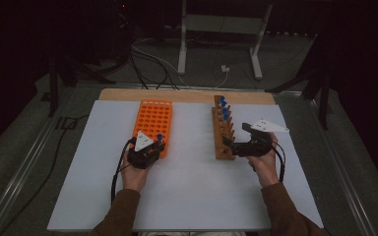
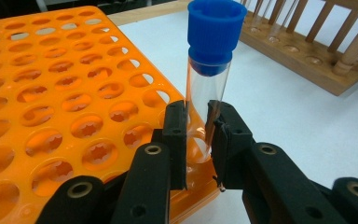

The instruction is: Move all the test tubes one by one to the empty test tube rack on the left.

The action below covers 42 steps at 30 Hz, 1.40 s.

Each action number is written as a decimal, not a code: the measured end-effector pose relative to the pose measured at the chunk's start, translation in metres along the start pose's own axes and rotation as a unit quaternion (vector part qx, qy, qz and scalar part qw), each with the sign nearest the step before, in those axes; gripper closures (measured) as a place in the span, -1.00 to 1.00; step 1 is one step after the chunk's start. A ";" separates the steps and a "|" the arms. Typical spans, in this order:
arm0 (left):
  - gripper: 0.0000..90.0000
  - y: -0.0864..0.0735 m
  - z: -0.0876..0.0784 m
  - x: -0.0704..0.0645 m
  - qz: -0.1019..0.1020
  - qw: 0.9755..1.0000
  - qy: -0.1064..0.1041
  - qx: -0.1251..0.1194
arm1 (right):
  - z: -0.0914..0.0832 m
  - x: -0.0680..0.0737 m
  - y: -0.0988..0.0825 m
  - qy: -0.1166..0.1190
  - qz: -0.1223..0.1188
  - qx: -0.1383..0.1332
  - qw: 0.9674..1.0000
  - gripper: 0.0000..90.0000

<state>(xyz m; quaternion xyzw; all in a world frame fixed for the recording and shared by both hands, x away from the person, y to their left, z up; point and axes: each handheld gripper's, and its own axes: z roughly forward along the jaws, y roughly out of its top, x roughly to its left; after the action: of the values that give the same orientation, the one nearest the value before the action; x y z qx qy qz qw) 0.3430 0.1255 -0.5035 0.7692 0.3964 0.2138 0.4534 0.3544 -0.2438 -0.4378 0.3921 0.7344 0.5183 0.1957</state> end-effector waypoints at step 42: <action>-0.98 0.002 -0.059 0.013 -0.064 0.995 0.038 -0.063 | 0.057 -0.024 0.019 -0.047 0.001 0.068 0.997 -0.02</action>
<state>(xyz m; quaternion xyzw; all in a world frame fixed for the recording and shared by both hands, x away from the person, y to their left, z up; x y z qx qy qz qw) 0.3111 0.1668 -0.4731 0.7035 0.4477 0.2381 0.4980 0.4157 -0.2248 -0.4450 0.4293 0.7575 0.4483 0.2021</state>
